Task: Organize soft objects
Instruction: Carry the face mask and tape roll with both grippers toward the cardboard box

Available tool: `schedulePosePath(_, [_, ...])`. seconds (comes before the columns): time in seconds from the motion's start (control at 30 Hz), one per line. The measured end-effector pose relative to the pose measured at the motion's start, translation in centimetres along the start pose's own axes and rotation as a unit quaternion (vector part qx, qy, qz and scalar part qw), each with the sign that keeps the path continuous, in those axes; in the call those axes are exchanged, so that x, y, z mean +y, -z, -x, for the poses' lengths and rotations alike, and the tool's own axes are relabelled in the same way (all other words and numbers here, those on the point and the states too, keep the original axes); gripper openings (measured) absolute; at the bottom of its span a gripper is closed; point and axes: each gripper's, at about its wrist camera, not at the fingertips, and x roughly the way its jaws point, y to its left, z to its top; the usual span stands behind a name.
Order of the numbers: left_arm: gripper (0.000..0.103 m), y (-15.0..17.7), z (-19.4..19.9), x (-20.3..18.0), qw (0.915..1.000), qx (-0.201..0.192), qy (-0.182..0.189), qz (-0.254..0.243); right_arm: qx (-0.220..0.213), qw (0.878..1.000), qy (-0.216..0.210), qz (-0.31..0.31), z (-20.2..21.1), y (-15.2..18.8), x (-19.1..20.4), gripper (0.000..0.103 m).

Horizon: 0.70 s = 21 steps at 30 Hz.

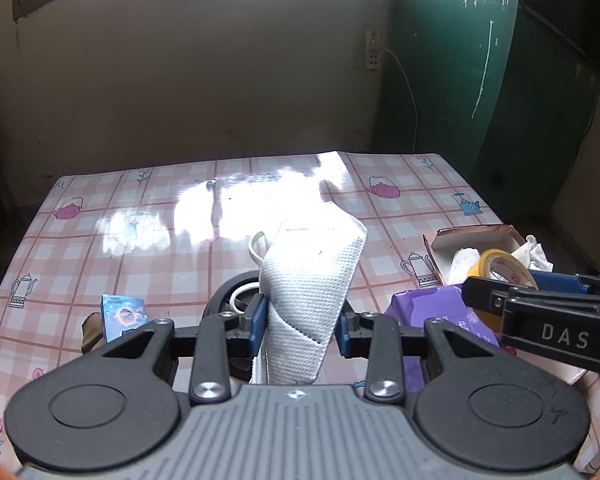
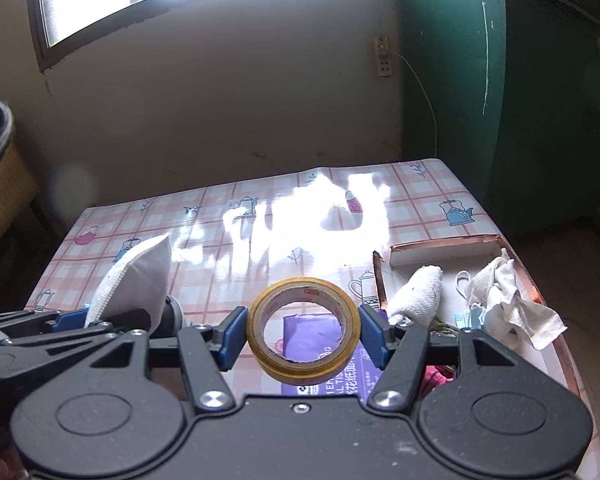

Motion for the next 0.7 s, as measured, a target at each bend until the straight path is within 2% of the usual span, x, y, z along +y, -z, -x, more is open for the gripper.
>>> schedulePosePath(0.33, [0.036, -0.5, 0.7, -0.1, 0.9999, -0.014, -0.006, -0.002, -0.001, 1.0, 0.004, -0.009, 0.1, 0.1, -1.3, 0.072])
schedulePosePath(0.7, [0.036, -0.8, 0.8, -4.1, 0.9987, -0.015, 0.041, -0.027, -0.004, 1.0, 0.018, -0.022, 0.9, 0.3, -3.5, 0.072])
